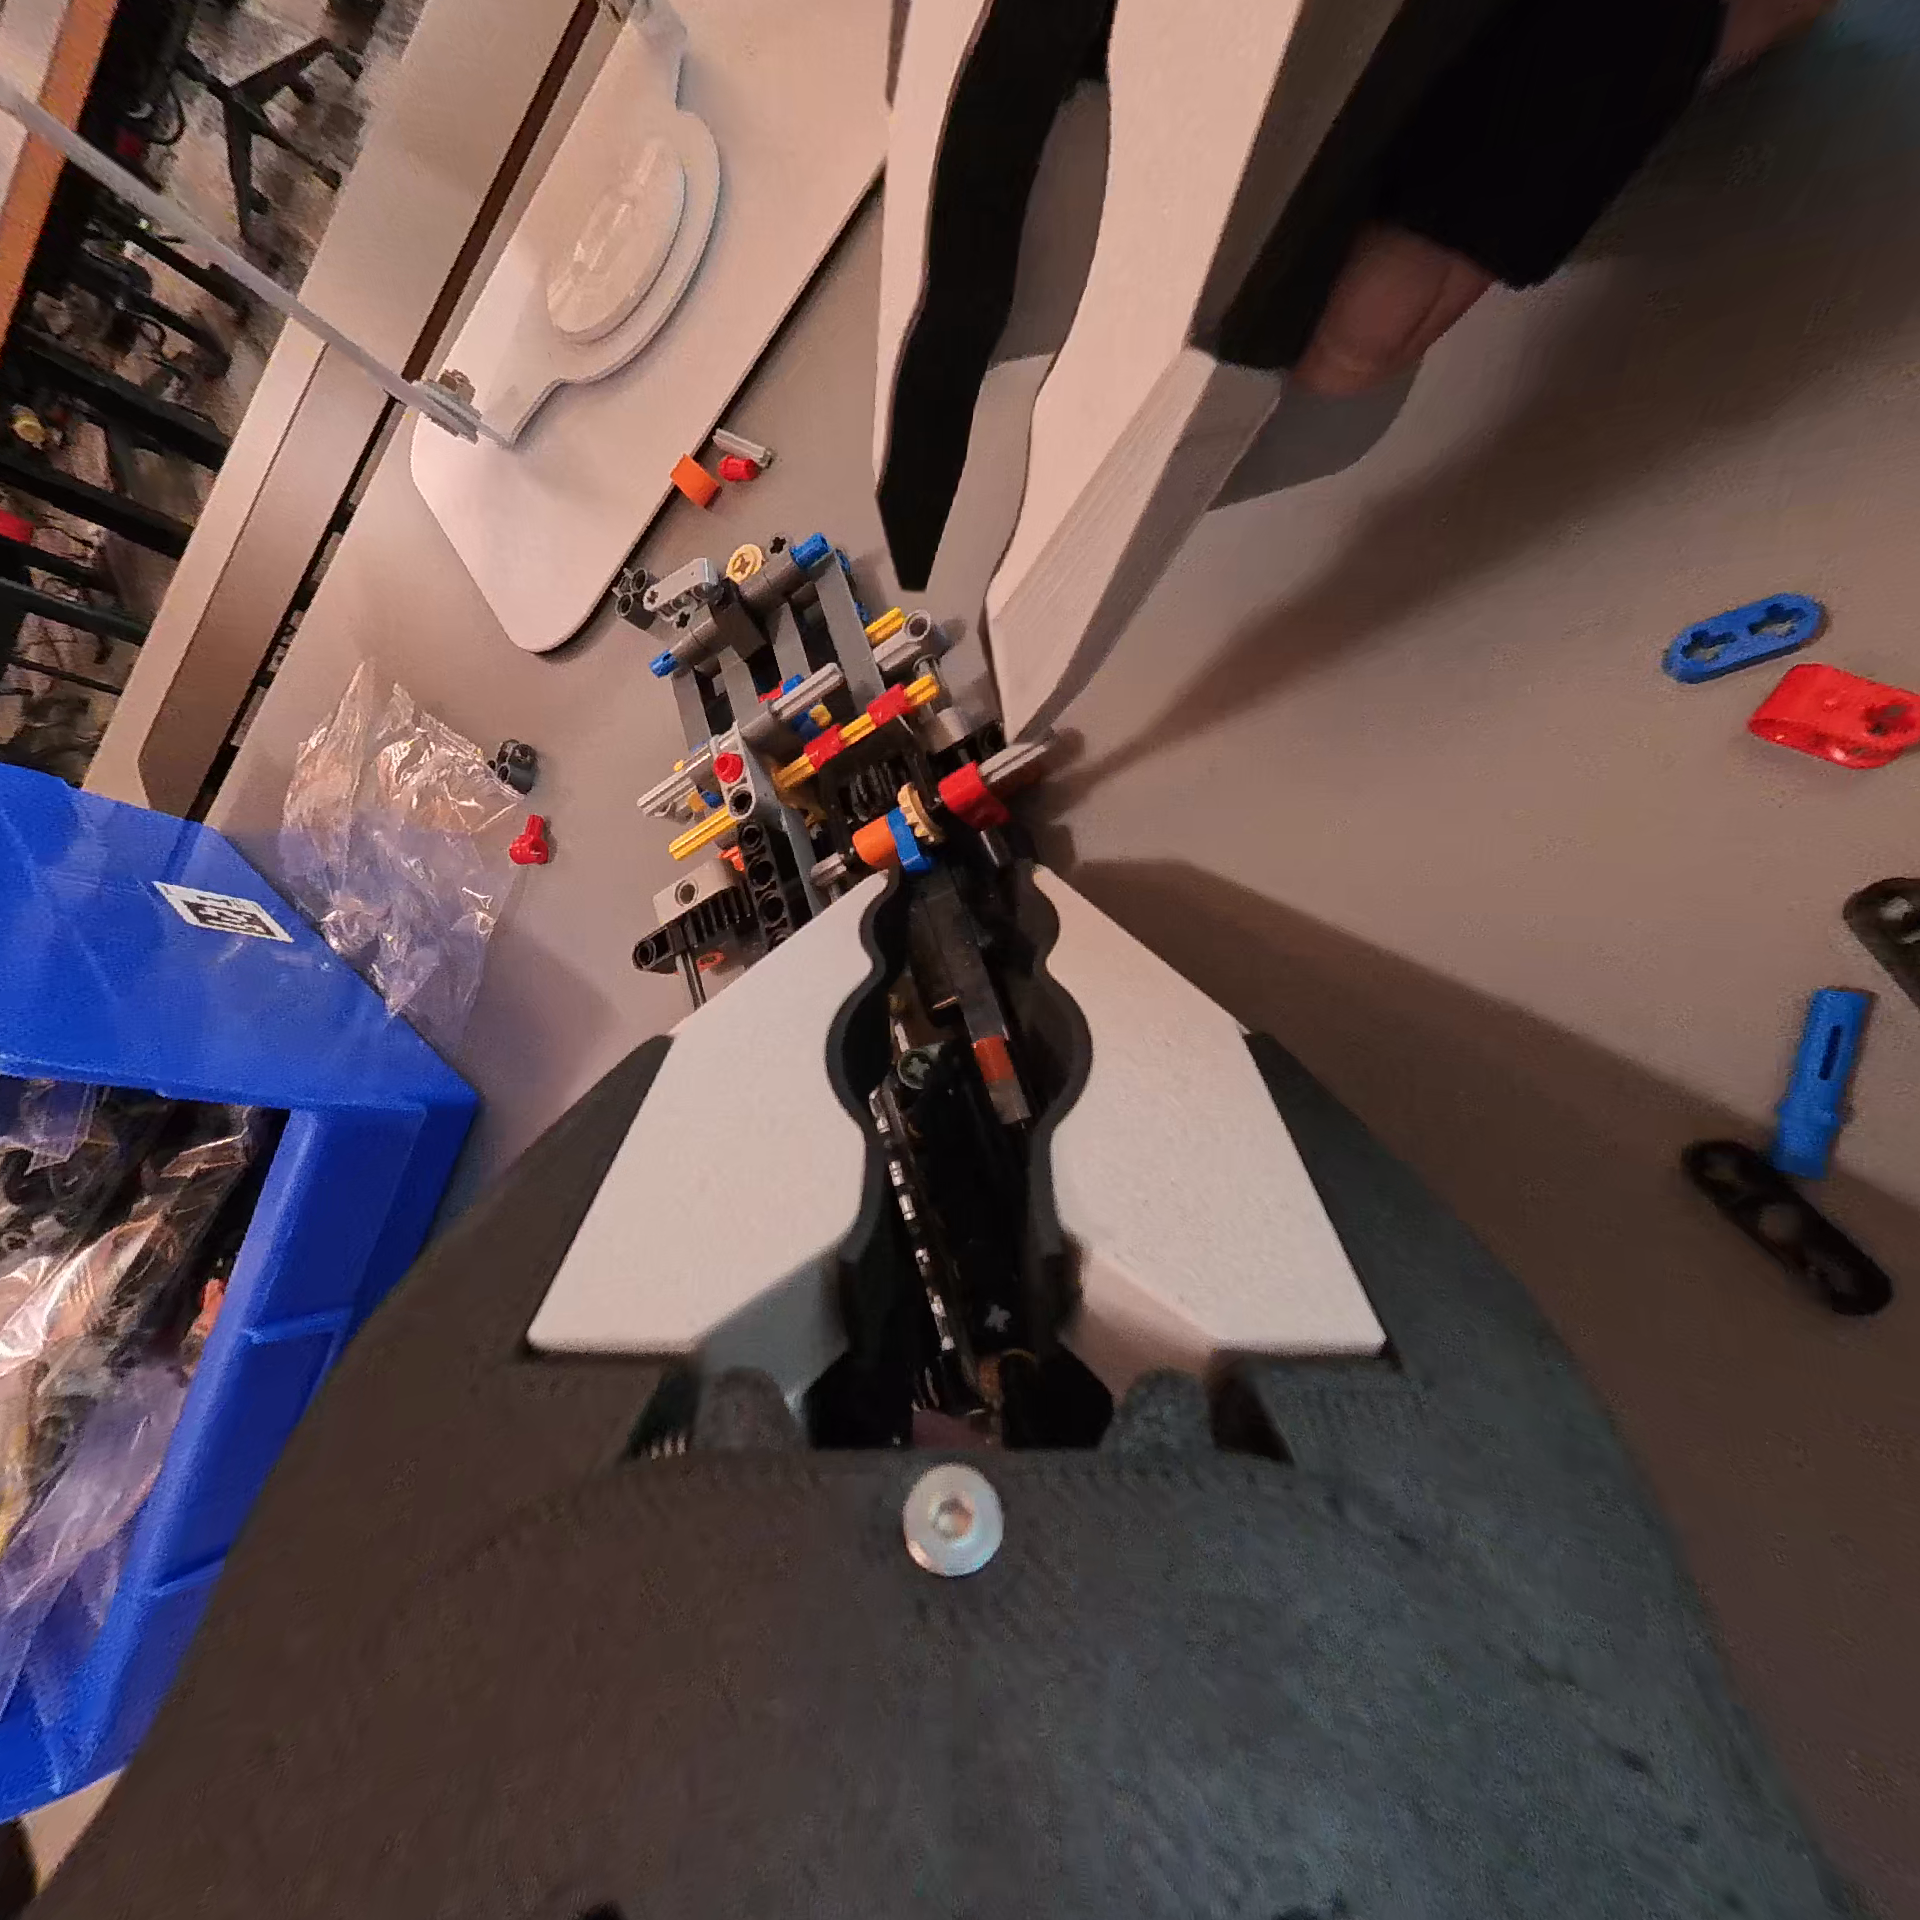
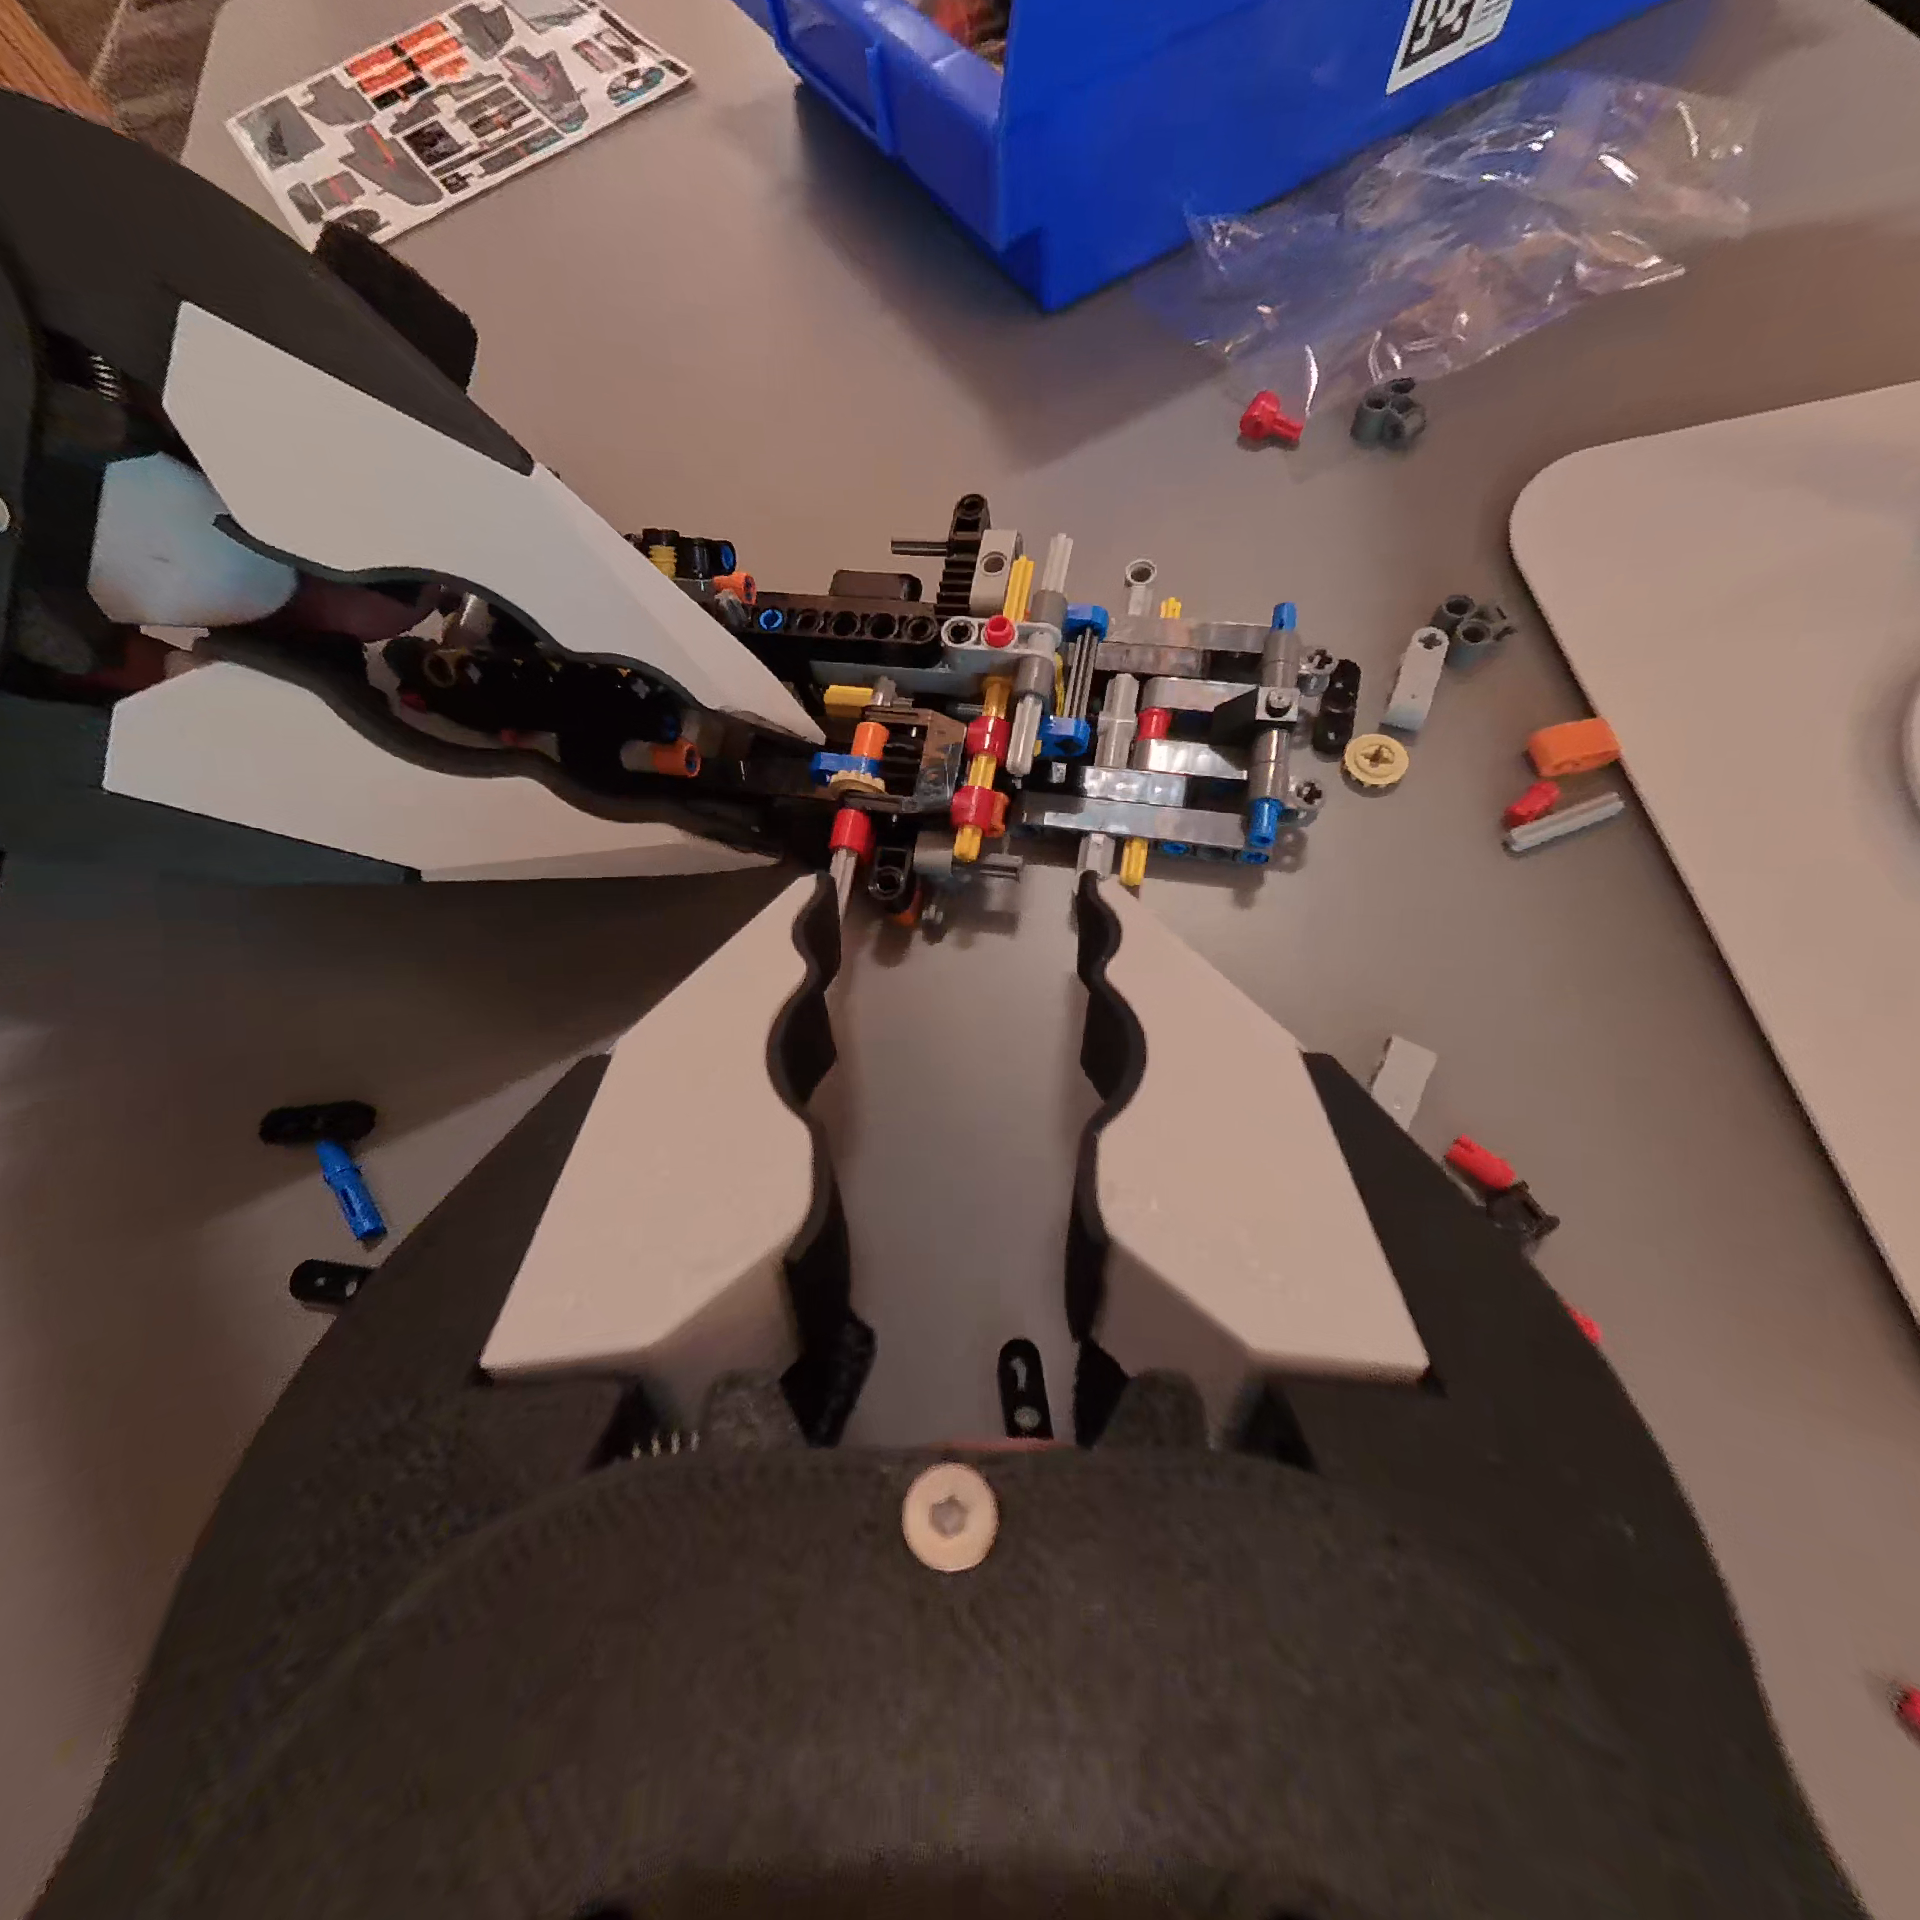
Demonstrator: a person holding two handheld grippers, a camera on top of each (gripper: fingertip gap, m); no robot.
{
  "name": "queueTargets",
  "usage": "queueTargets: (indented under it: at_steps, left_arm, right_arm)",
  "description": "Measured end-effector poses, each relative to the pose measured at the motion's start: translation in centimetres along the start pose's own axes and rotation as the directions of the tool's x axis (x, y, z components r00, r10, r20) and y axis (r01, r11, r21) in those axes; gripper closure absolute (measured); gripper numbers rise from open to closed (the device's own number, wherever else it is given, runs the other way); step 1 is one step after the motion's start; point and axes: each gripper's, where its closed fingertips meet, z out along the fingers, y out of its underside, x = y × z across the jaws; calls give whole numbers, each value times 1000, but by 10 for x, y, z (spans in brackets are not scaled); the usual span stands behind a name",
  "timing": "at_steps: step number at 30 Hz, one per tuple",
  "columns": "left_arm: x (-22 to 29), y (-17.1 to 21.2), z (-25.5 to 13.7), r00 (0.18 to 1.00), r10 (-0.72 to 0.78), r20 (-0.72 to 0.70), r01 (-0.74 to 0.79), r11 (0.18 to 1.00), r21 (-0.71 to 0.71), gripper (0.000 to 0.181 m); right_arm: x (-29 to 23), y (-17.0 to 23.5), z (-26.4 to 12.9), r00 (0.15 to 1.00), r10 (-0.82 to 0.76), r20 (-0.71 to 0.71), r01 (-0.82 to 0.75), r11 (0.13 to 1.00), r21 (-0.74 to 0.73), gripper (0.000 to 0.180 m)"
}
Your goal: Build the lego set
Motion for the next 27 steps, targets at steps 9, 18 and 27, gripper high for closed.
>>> queueTargets:
  at_steps: [9, 18, 27]
  left_arm:
    - [0, 4, -1, 1000, 22, 22, -21, 999, -32, 160]
    - [-1, 3, 2, 999, 15, 31, -13, 999, -49, 162]
    - [-2, 4, 2, 999, 20, 30, -18, 998, -61, 165]
  right_arm:
    - [4, -2, 1, 999, 26, 29, -26, 1000, -2, 143]
    - [-1, 2, 5, 997, 13, 82, -9, 999, -43, 149]
    - [-4, 4, 7, 992, -17, 128, 25, 998, -62, 148]
